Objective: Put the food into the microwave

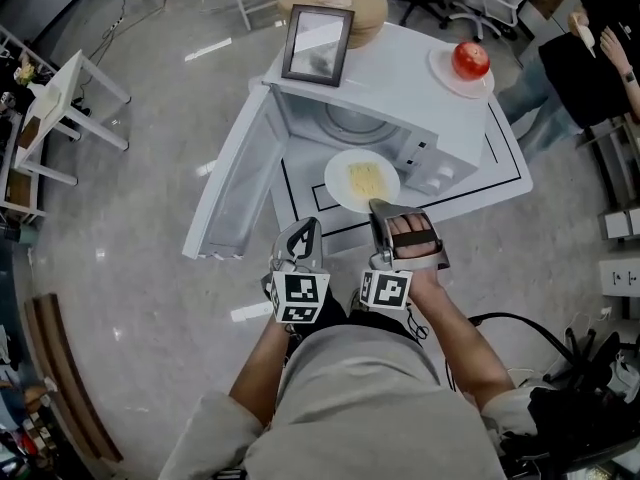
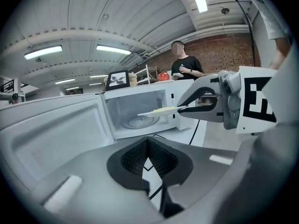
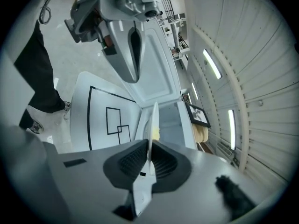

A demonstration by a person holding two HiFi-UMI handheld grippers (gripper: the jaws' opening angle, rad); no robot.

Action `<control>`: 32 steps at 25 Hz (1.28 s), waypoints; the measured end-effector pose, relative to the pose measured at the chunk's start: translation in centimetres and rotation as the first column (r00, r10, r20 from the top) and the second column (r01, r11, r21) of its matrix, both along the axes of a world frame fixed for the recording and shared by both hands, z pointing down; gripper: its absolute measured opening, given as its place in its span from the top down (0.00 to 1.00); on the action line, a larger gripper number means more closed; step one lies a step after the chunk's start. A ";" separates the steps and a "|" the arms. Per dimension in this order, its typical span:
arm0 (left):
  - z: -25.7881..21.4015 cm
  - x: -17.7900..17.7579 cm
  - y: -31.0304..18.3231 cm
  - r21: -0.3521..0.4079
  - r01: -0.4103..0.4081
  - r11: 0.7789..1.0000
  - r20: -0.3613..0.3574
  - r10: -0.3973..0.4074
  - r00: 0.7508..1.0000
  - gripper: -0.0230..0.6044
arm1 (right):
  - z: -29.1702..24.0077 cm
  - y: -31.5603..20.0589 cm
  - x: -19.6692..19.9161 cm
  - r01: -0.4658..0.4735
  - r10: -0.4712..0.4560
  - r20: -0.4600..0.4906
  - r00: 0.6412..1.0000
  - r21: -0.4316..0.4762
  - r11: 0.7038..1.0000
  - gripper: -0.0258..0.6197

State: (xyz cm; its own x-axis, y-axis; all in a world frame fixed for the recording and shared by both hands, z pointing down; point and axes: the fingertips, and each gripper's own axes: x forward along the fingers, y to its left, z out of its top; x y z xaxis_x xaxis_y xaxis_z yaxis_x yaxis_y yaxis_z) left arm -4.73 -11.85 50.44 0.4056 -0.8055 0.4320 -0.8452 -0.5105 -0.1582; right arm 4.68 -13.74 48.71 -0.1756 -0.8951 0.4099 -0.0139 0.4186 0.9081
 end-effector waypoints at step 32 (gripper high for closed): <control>4.0 -3.0 -6.1 -0.037 -0.062 0.997 -0.107 0.058 0.993 0.95 | 8.0 -19.2 -0.7 -0.250 0.237 -0.153 0.959 -0.073 0.965 0.91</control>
State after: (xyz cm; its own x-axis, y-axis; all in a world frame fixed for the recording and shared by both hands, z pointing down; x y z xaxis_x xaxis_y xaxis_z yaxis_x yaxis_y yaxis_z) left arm -7.76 -17.93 54.45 0.4980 -0.7612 0.4155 -0.8237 -0.5650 -0.0480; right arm 3.97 -32.91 56.70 0.1091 -0.8615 0.4960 0.0006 0.4990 0.8666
